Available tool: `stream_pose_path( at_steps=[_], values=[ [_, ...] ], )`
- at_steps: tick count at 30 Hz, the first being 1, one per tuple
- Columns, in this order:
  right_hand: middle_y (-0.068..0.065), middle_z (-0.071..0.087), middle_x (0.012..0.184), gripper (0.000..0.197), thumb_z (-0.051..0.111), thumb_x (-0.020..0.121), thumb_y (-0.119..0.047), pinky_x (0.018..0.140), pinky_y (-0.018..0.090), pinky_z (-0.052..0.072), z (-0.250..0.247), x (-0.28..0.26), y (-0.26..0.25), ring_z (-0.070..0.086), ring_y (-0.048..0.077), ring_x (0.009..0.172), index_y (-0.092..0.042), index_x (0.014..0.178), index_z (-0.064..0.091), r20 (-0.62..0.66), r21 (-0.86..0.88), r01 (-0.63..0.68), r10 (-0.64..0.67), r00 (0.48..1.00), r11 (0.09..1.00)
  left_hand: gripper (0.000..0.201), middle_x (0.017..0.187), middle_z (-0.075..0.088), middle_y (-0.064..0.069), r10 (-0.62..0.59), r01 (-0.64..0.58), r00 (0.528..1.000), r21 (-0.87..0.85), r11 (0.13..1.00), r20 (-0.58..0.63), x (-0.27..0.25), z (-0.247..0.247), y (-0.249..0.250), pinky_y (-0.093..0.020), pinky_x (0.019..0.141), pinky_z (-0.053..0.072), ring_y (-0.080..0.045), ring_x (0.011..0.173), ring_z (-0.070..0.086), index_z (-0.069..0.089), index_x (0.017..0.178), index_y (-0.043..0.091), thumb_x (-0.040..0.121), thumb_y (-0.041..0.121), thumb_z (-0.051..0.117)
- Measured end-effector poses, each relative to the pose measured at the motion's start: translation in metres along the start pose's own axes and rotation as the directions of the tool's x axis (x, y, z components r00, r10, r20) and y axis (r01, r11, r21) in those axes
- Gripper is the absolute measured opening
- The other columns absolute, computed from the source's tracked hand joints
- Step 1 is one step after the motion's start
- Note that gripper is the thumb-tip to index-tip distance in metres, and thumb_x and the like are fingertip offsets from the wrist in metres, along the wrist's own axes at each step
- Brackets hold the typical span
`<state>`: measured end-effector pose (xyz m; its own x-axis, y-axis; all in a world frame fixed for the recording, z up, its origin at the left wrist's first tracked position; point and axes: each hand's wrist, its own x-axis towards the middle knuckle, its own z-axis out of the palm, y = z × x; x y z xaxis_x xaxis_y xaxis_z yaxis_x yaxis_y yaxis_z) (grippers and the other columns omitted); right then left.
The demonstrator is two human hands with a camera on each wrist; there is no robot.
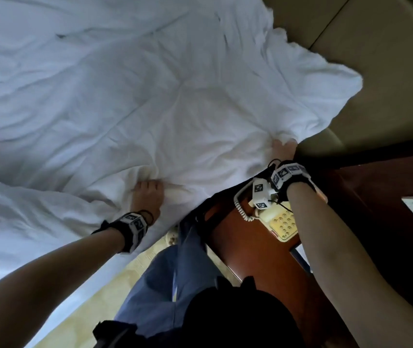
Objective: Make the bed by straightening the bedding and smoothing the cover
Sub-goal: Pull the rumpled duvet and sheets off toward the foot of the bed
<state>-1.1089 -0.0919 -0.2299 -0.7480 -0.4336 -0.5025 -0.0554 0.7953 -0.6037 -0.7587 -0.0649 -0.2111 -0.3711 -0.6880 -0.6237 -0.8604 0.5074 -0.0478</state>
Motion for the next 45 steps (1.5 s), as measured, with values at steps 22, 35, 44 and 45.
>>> stream_pose_path(
  at_steps=[22,35,44,45],
  values=[
    [0.025,0.043,0.139,0.051,0.044,0.092,-0.002,0.103,0.043,0.038,-0.051,-0.033,0.105,0.045,0.039,0.128,0.007,0.139,0.028,0.122,-0.239,0.042,-0.013,0.992,0.97,0.045,0.13,0.057,-0.011,0.21,-0.133,0.878,-0.203,0.97,0.43,-0.057,0.05,0.067,-0.034,0.101,0.042,-0.027,0.121,0.053,0.052,0.13,0.012,0.085,0.014,0.057],
    [0.024,0.038,0.135,0.04,0.049,0.091,-0.009,0.103,0.039,0.034,0.027,-0.134,0.069,0.037,0.038,0.127,0.002,0.128,0.041,0.479,-0.481,0.396,-0.145,0.866,0.782,0.051,0.143,0.043,-0.01,-0.19,0.122,0.979,-0.515,0.849,-0.08,-0.114,0.061,0.003,-0.035,0.109,0.03,-0.027,0.132,0.039,0.046,0.135,0.012,0.085,0.01,0.055],
    [0.02,0.056,0.119,0.029,0.049,0.088,-0.005,0.09,0.03,0.041,0.146,-0.274,0.0,0.054,0.033,0.111,0.0,0.117,0.052,0.804,-0.243,0.739,-0.296,0.516,0.629,0.06,0.15,0.036,-0.01,-0.561,0.324,0.8,-0.635,0.702,-0.212,-0.186,0.074,-0.16,-0.042,0.114,0.026,-0.028,0.14,0.03,0.043,0.14,0.01,0.081,0.003,0.056],
    [0.019,0.057,0.119,0.03,0.049,0.089,-0.006,0.089,0.029,0.042,0.159,-0.292,-0.006,0.054,0.032,0.111,-0.001,0.118,0.053,0.829,-0.218,0.767,-0.3,0.472,0.604,0.061,0.15,0.035,-0.009,-0.575,0.337,0.79,-0.633,0.697,-0.212,-0.191,0.078,-0.18,-0.041,0.115,0.026,-0.028,0.14,0.029,0.042,0.14,0.01,0.081,0.004,0.056]
  ],
)
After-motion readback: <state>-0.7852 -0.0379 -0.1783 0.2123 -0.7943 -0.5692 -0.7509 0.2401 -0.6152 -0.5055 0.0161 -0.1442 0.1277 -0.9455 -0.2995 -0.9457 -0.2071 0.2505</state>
